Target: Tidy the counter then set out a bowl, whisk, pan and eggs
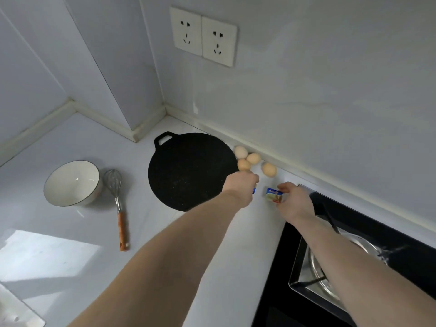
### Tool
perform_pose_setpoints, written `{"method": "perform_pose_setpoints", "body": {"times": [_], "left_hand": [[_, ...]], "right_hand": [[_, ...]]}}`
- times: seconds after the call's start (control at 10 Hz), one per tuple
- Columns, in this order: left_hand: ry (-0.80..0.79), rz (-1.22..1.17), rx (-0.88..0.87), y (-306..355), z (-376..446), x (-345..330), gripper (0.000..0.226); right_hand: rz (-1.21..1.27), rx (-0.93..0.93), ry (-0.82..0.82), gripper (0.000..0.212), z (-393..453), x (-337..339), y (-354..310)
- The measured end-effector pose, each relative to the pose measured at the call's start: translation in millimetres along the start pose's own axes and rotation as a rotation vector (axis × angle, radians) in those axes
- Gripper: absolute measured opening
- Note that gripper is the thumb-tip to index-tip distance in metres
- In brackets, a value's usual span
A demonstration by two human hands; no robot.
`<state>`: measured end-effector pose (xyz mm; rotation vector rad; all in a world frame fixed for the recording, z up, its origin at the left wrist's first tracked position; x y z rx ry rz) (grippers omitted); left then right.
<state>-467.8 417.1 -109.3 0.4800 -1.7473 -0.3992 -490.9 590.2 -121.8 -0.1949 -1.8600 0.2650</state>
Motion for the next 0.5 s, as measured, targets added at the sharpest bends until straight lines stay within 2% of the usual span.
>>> {"method": "perform_pose_setpoints", "body": {"times": [0.2, 0.3, 0.5], "left_hand": [[-0.010, 0.053, 0.012, -1.8, -3.3, -9.3, 0.037], [0.026, -0.003, 0.040, -2.9, -14.0, -5.3, 0.038], [0.151, -0.238, -0.034, -2.8, -85.5, 2.2, 0.051]], "right_hand": [[-0.073, 0.028, -0.035, 0.043, -4.9, -15.7, 1.0], [-0.079, 0.068, -0.027, 0.043, -14.5, -8.6, -2.7], [0.101, 0.122, 0.019, 0.043, -54.3, 5.1, -2.7]]}}
Point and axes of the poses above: each hand's wrist, its own z-axis towards the middle knuckle, its own x-axis out of the back of the hand, y = z × x, the point moved 6 cm from there along z, towards the middle knuckle, and after that the axes turned 13 degrees about -z, right-handed, at the moved point
